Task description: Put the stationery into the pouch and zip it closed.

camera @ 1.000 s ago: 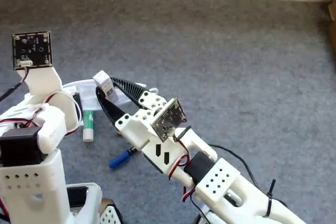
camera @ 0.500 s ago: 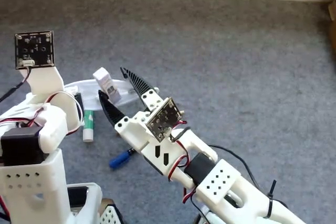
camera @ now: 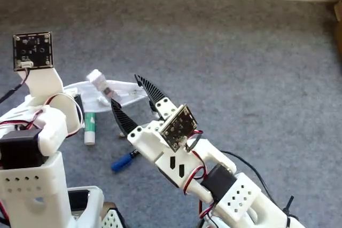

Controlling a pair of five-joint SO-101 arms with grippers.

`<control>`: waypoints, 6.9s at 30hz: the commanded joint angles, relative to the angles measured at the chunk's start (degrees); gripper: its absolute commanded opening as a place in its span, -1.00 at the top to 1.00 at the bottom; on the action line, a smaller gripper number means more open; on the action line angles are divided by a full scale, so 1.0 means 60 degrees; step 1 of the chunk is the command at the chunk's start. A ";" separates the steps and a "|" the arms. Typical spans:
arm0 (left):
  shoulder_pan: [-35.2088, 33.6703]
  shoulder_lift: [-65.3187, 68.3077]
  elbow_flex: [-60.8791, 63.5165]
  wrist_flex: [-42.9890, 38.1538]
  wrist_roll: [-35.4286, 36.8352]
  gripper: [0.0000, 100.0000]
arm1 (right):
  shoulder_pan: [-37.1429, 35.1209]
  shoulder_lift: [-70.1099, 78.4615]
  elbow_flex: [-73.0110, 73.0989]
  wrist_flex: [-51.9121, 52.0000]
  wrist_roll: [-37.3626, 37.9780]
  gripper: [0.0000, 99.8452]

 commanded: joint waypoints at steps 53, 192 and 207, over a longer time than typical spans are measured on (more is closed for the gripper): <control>-0.0256 -0.0022 -0.0242 -0.0015 0.0059 0.99 | -0.0198 -0.2190 0.6659 0.2425 0.0029 0.65; -0.2659 -0.0095 -0.0227 -0.0073 0.0044 0.99 | 0.2674 0.6542 -0.5473 0.8799 -0.4835 0.99; -0.2645 -0.0095 -0.0227 -0.0073 0.0044 0.99 | 0.2176 0.9179 -0.5795 0.8564 -0.8161 0.77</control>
